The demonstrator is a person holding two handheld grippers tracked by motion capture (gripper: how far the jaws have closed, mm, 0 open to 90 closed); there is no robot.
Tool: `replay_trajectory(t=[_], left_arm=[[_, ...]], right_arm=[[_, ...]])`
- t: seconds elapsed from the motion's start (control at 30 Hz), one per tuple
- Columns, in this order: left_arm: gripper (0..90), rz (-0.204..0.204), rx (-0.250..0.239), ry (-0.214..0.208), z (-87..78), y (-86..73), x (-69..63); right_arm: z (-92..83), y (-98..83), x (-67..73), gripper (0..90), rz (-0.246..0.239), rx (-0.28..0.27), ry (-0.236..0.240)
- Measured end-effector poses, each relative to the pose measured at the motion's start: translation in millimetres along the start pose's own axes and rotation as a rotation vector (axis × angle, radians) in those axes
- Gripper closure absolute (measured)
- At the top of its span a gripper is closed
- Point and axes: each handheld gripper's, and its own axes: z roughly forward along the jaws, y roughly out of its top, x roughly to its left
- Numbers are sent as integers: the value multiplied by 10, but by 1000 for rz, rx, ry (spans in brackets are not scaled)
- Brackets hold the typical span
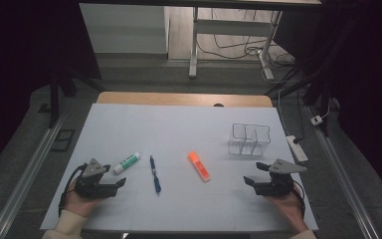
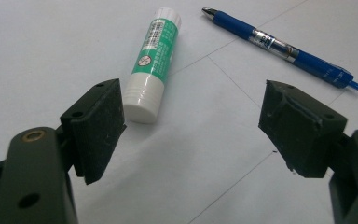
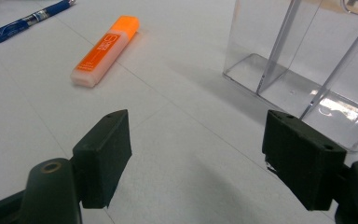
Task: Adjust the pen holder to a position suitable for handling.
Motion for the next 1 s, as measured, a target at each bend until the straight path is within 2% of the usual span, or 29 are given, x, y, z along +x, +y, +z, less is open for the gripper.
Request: replay_trajectory(t=[0.27,0.4,0.8,1.0], left_arm=[[224,-1,-4,0,15,-1,7],[224,-10,-26,1,13,-2,24],[217,28,-12,-8,59,-11,-17],[217,27,-12,-3,58,-8,-22]], right_arm=[[19,-4,9,234,1,3,7],[25,-10,3,235,10,6,10],[39,31,-8,236,19,4,7],[48,98,-7,236,20,9,-5]])
